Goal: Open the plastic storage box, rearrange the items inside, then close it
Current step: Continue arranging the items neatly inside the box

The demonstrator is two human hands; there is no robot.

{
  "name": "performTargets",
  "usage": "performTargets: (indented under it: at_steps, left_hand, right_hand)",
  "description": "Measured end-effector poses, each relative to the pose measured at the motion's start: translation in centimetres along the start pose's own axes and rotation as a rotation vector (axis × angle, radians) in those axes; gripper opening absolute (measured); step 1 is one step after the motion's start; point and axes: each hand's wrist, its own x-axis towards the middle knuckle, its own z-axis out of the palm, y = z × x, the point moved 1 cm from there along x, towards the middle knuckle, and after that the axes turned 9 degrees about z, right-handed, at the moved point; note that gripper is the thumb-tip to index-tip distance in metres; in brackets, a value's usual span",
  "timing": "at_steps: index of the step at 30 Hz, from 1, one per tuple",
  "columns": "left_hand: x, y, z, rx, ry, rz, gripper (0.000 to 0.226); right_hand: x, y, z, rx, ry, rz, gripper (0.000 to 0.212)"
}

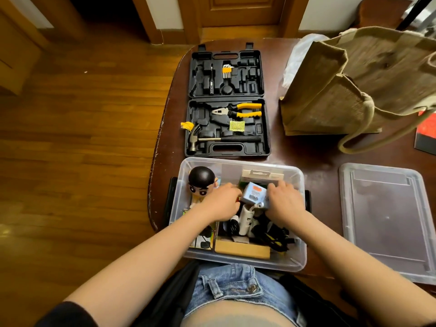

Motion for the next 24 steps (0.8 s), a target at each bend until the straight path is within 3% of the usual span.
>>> performTargets:
  at_steps: [2, 8, 13, 18, 24]
  left_hand:
    - [0.8, 0.1, 0.8, -0.082, -0.026, -0.071, 0.040]
    - [3.1, 0.4, 1.8, -0.237, 0.022, -0.177, 0.039]
    - [5.0, 0.8, 2.1, -0.317, 0.009, -0.209, 0.036]
    - [5.2, 1.0, 3.5, -0.304, -0.061, -0.241, 0.043]
    - [5.3, 0.8, 4.2, -0.309, 0.002, -0.262, 0.053]
  right_hand:
    - [-0.3, 0.5, -0.6, 0.124, 0.019, -0.002, 0.047]
    - [-1.7, 3.5, -2.2, 0.435, 0.359, -0.048, 0.053]
    - [-2.2, 4.4, -0.8, 0.830, 0.424, -0.085, 0.057]
    - [-2.3, 4.4, 1.9, 0.828, 0.457, -0.160, 0.055]
    - [-2.8, 4.2, 4.2, 0.778, 0.485, -0.271, 0.057]
